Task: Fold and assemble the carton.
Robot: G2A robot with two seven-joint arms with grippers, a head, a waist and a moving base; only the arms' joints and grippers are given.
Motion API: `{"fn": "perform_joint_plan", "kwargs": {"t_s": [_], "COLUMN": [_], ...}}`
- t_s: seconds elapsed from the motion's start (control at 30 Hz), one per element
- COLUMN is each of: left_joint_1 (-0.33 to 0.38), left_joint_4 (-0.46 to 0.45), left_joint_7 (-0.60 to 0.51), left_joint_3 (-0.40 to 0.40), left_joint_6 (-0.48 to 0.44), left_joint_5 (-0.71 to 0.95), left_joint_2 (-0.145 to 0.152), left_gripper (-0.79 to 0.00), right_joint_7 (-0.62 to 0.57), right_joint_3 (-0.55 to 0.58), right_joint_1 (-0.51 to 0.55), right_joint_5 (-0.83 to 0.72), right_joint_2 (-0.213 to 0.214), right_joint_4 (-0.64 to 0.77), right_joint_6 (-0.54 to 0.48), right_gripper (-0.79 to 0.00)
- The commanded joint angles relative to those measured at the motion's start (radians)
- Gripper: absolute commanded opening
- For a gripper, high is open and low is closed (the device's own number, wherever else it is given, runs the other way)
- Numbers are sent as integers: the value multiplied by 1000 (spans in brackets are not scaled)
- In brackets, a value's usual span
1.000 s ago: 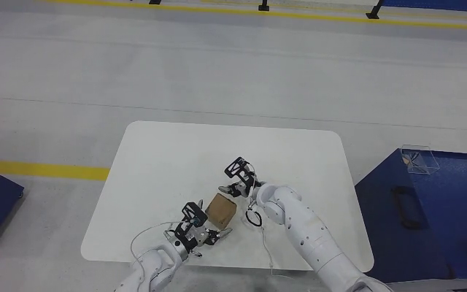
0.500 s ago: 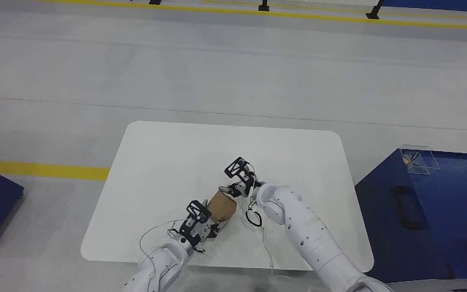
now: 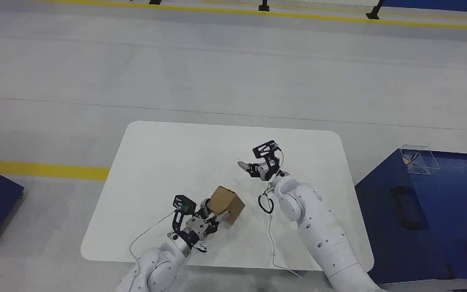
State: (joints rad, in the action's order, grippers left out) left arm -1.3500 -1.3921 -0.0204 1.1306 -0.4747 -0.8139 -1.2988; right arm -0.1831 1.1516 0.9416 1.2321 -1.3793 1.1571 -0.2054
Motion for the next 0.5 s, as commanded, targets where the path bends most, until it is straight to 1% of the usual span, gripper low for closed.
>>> {"fn": "perform_joint_plan", "kwargs": {"t_s": [0.0, 0.03, 0.07, 0.1, 0.13, 0.17, 0.3, 0.33, 0.4, 0.47], "left_joint_1": [13, 24, 40, 56, 69, 78, 96, 97, 100, 92], "left_joint_4": [16, 26, 39, 55, 65, 81, 116, 127, 124, 121], "left_joint_7": [-175, -283, -369, -441, -496, -530, -600, -610, -638, -623], "left_joint_3": [23, 25, 37, 49, 56, 63, 80, 88, 102, 129], "left_joint_6": [16, 31, 55, 86, 105, 128, 184, 213, 234, 258], "left_joint_5": [324, 465, 570, 634, 677, 709, 786, 818, 861, 878], "left_joint_2": [-2, -3, -2, 1, 2, 4, 7, 8, 10, 15], "left_gripper": [-785, -785, -785, -739, -523, 0, 0, 0, 0, 0], "right_joint_7": [-23, -40, -50, -56, -63, -72, -76, -76, -76, -76], "right_joint_3": [14, 13, 11, 7, 1, -7, -22, -22, -22, -22], "right_joint_1": [21, 27, 31, 34, 36, 35, 31, 31, 31, 31], "right_joint_5": [1, 6, 10, 12, 11, 14, 22, 22, 22, 22], "right_joint_2": [5, 7, 7, 7, 6, 5, 2, 2, 2, 2], "right_joint_4": [36, 46, 54, 59, 61, 59, 56, 56, 56, 56], "right_joint_6": [-12, -17, -17, -15, -17, -20, -16, -16, -16, -16], "right_gripper": [0, 0, 0, 0, 0, 0, 0, 0, 0, 0]}}
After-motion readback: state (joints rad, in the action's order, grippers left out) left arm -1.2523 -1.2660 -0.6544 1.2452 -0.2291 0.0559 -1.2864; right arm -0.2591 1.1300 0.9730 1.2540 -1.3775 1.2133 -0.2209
